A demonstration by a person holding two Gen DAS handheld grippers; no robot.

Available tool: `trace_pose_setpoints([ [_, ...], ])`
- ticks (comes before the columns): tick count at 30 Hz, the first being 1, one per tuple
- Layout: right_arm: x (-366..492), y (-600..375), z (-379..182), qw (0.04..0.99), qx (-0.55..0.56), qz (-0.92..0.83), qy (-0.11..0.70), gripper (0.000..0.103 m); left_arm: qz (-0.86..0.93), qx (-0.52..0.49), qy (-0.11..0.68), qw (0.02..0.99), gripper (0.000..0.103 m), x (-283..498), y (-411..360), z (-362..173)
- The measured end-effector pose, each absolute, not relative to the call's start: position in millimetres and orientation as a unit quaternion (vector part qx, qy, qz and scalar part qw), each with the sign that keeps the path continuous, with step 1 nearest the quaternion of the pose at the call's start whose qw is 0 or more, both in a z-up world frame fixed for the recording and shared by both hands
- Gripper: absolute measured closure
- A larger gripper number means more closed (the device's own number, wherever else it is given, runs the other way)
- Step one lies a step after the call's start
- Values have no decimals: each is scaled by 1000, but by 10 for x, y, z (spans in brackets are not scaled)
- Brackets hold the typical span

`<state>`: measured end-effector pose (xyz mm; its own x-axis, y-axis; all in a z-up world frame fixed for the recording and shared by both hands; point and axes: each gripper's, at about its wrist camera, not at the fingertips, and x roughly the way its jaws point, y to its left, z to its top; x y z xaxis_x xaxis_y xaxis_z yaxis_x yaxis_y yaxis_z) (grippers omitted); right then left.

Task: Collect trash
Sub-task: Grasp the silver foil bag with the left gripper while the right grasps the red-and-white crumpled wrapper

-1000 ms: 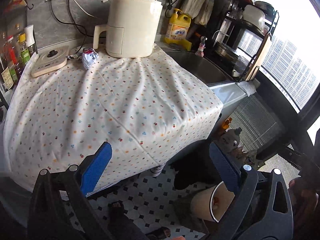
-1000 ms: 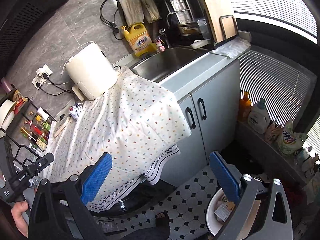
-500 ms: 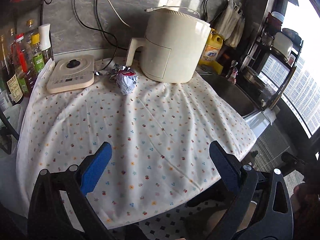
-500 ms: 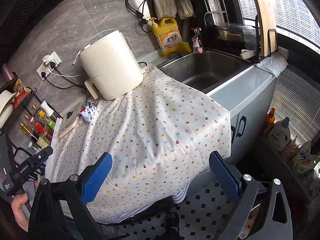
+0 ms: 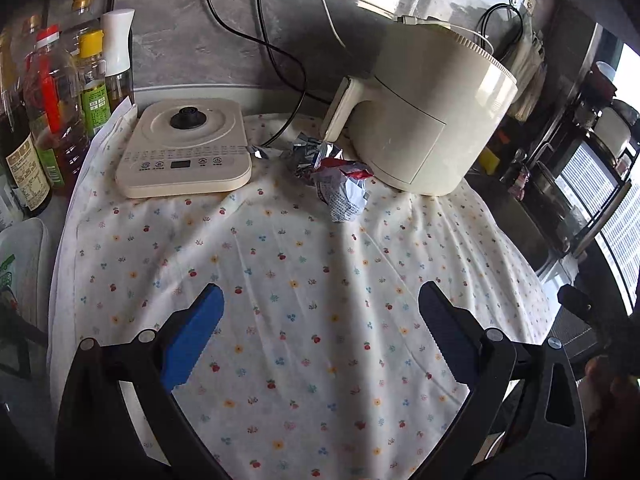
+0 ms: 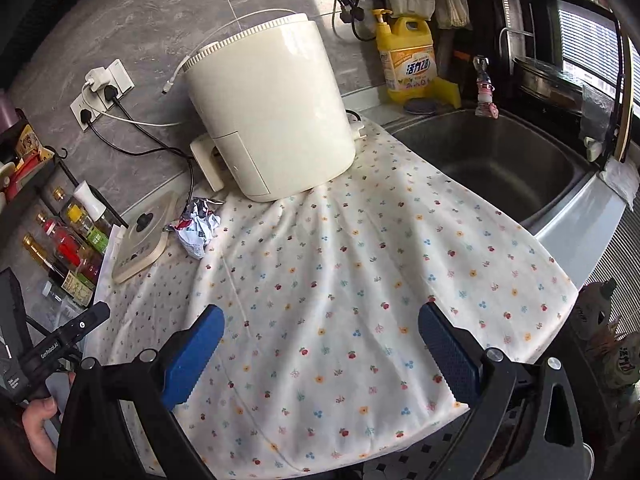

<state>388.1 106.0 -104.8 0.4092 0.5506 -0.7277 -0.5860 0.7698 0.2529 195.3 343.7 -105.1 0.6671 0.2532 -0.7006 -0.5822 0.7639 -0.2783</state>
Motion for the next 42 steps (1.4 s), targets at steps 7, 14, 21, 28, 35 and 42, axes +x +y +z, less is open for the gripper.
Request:
trace_pose_setpoints([
  [7,3935,1970,-1166,817,-40,383,429,8,247,-255,325,877,6,1951,3804,-1055],
  [14,3969,2881,-1305,790,-72,420,441,8,266,-282,311,868,6,1881,4135,-1102],
  [21,4071,3408,-1527,775,-77,431,456,8,275,-297,315,858,6,1886,4373,-1196],
  [28,3929,3622,-1622,758,-151,466,430,102,267,-298,318,860,6,2055,4547,-1249],
  [35,4102,3314,-1539,764,-112,459,439,102,236,-281,319,874,6,2445,4624,-1210],
  [42,4256,2894,-1383,782,-83,443,430,102,200,-270,332,881,27,2968,4621,-1248],
])
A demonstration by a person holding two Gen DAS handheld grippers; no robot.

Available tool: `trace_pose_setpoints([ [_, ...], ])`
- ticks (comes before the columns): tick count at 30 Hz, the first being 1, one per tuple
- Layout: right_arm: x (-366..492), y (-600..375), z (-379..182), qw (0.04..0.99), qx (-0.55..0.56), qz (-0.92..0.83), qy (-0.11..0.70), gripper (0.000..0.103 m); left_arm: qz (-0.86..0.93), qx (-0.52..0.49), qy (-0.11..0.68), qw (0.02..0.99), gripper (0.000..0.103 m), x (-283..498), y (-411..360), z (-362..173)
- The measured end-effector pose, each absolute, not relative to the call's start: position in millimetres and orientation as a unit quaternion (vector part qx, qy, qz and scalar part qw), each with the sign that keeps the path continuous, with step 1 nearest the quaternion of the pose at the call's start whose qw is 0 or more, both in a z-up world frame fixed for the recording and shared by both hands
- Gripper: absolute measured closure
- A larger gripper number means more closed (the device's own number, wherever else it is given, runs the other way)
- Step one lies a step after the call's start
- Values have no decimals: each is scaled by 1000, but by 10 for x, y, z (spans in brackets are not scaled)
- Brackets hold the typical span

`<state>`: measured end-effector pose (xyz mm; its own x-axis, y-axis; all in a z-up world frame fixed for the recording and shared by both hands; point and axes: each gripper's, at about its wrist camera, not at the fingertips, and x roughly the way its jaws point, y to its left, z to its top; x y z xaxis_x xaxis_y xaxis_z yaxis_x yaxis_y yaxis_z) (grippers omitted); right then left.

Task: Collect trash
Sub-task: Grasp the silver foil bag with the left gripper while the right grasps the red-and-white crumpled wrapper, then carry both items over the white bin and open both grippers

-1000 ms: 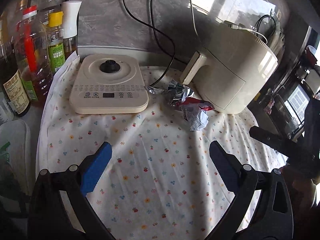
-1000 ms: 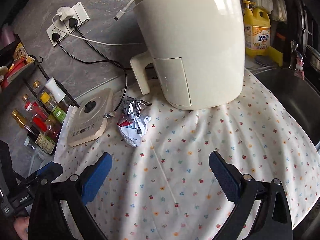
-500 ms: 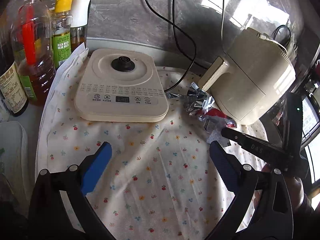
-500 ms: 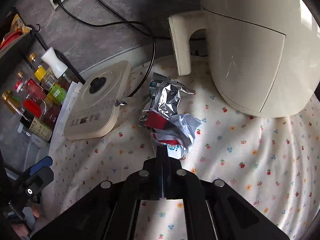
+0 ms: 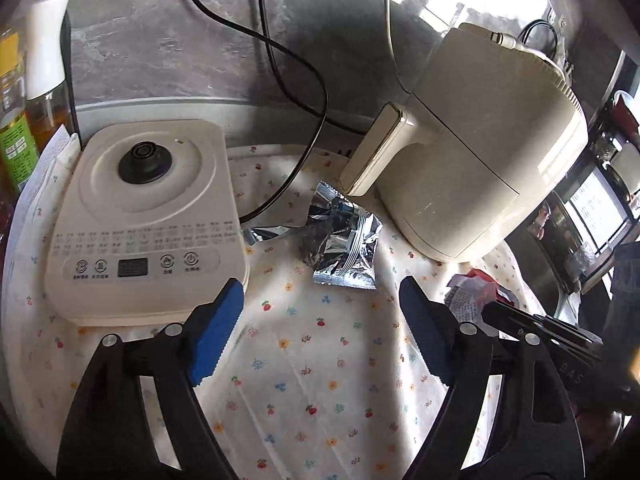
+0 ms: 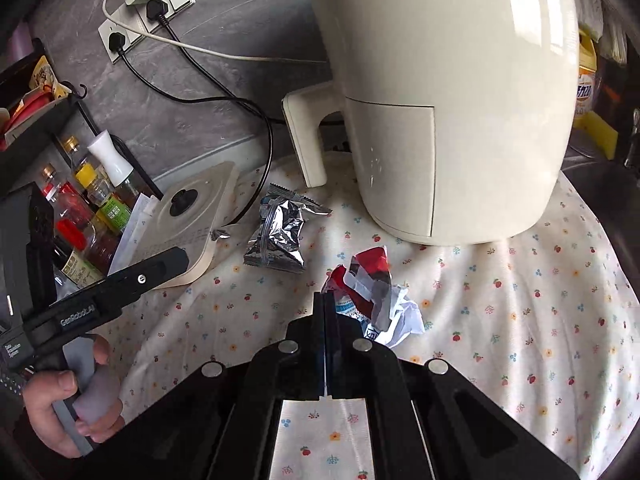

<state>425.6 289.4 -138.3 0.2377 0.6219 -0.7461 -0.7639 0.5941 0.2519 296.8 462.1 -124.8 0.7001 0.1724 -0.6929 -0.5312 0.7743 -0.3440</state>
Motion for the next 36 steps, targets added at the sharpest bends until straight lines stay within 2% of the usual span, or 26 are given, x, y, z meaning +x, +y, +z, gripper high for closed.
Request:
trace_pose_setpoints([
  [13,4452,2139,-1197,827,-49,386,407,102,198,-229,381,874,31,3733,4605,-1502],
  [15,4431,2057,-1204,830,-51,383,403,102,197,-222,394,870,52,3801,4569,-1565],
  [16,4418,2032,-1212,828,-50,385,404,102,202,-217,403,866,80,3831,4554,-1600],
  [19,4347,1983,-1238,825,-52,391,404,102,204,-234,385,869,88,3737,4491,-1527],
  [29,4086,1638,-1170,822,-43,407,395,102,193,-221,360,886,89,3352,4013,-1217],
  [36,3952,1012,-993,835,-29,384,394,102,164,-209,359,895,89,3291,3367,-1048],
])
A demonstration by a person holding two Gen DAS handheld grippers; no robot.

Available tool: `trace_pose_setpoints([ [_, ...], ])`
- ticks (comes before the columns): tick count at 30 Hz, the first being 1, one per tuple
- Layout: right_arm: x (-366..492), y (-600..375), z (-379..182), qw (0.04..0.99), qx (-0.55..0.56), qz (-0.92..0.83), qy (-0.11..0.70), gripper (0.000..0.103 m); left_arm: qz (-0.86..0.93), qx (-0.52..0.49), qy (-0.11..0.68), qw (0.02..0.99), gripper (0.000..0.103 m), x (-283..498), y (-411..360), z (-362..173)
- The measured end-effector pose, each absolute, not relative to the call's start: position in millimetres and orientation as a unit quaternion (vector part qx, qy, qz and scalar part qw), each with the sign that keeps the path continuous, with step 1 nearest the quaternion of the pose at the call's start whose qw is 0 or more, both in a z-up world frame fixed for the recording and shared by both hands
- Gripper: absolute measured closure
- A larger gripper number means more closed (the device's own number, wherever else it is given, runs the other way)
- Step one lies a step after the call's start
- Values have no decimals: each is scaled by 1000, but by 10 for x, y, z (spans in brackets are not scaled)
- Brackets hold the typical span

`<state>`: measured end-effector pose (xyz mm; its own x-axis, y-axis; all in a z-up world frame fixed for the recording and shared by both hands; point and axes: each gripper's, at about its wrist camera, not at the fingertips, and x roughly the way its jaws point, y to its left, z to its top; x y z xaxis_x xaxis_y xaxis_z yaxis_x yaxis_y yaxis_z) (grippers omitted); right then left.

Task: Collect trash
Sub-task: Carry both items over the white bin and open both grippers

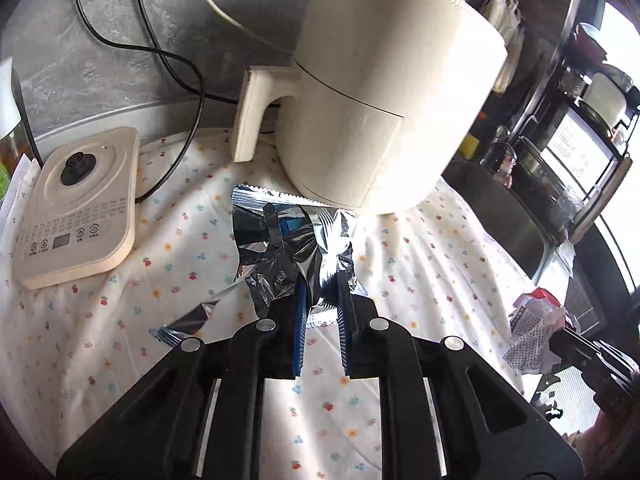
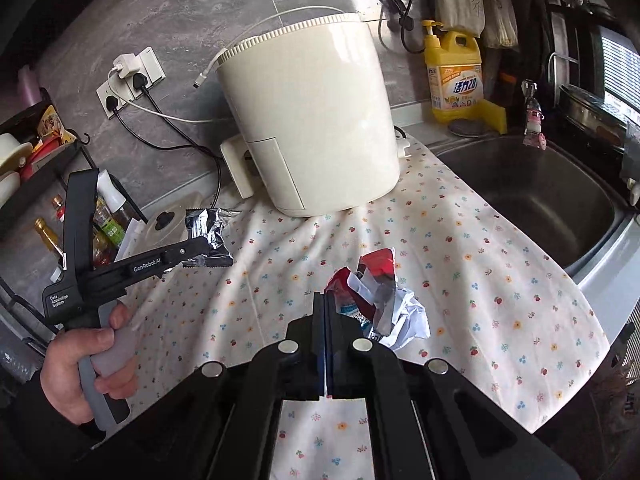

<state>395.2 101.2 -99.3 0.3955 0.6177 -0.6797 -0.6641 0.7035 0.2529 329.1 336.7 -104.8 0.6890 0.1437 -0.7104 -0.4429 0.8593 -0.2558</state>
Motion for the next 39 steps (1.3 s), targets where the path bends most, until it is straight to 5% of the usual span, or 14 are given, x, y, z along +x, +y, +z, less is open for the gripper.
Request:
trace_pose_setpoints([
  [22,3429,-1830,-1029,880,31,236,412,102,-5,-157,402,902,89,3333,630,-1033],
  [39,3059,-3591,-1801,860,82,109,491,98,-124,-102,455,876,89,3368,-1123,-1458],
])
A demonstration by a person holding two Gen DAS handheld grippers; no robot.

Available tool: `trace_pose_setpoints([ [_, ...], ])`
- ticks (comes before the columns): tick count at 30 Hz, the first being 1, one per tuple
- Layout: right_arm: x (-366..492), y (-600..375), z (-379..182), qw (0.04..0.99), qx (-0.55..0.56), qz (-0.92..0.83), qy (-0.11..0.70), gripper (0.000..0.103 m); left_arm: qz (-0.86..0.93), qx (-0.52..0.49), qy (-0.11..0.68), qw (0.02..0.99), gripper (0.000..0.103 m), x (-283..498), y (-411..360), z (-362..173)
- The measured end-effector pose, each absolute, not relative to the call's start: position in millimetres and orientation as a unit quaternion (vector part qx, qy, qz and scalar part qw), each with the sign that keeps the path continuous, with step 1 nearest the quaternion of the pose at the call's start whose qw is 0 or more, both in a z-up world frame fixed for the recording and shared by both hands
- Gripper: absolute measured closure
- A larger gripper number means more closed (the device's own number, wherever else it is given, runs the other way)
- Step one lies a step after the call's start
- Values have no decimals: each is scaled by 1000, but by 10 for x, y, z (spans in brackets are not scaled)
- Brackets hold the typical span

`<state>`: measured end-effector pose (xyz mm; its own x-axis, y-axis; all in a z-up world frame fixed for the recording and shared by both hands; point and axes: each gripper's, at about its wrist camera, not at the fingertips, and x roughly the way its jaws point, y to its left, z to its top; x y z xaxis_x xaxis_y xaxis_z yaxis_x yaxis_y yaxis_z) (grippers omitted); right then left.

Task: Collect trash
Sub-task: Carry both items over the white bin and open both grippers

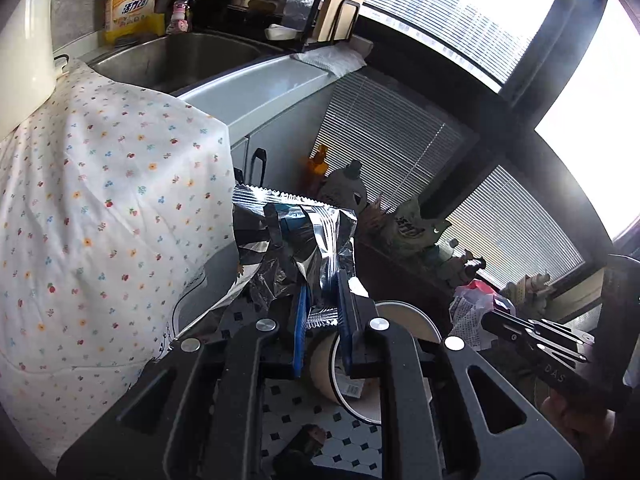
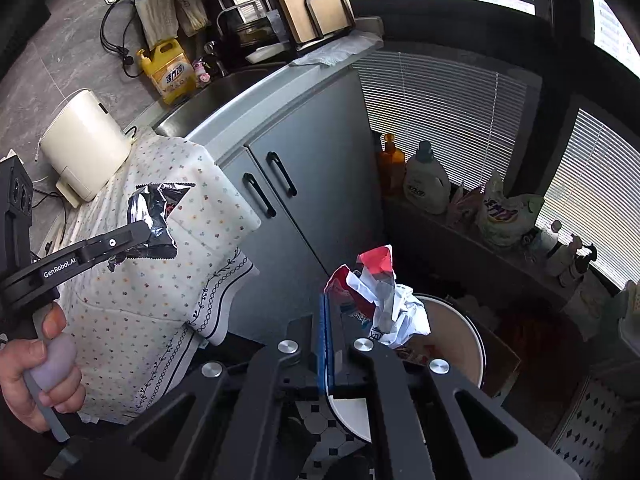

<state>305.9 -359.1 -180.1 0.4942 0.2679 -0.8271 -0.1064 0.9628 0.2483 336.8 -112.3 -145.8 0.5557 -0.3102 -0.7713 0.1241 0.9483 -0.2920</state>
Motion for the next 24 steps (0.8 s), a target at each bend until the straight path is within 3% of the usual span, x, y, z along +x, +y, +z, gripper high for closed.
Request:
trace_pose_setpoints([
  [2,3043,-3716,-1934,848,96,100,511,97,-137,-96,463,871,89,3371,-1261,-1526],
  [3,3024,-3787,-1980,847,99,87,515,89,-142,-93,467,868,89,3373,-1327,-1560],
  [4,2989,-3868,-2010,848,102,72,514,64,-147,-91,471,865,89,3379,-1389,-1592],
  [6,2909,-4012,-2003,856,111,54,501,42,-158,-85,477,860,89,3387,-1498,-1637],
  [10,2821,-4194,-1973,857,115,36,500,43,-181,-74,487,851,89,3416,-1712,-1725],
  [19,2511,-4621,-1833,864,141,-21,483,30,-243,-44,515,820,89,3449,-2289,-1964],
  [24,2278,-4865,-1779,865,159,-58,472,29,-276,-29,544,792,88,3421,-2626,-2165],
])
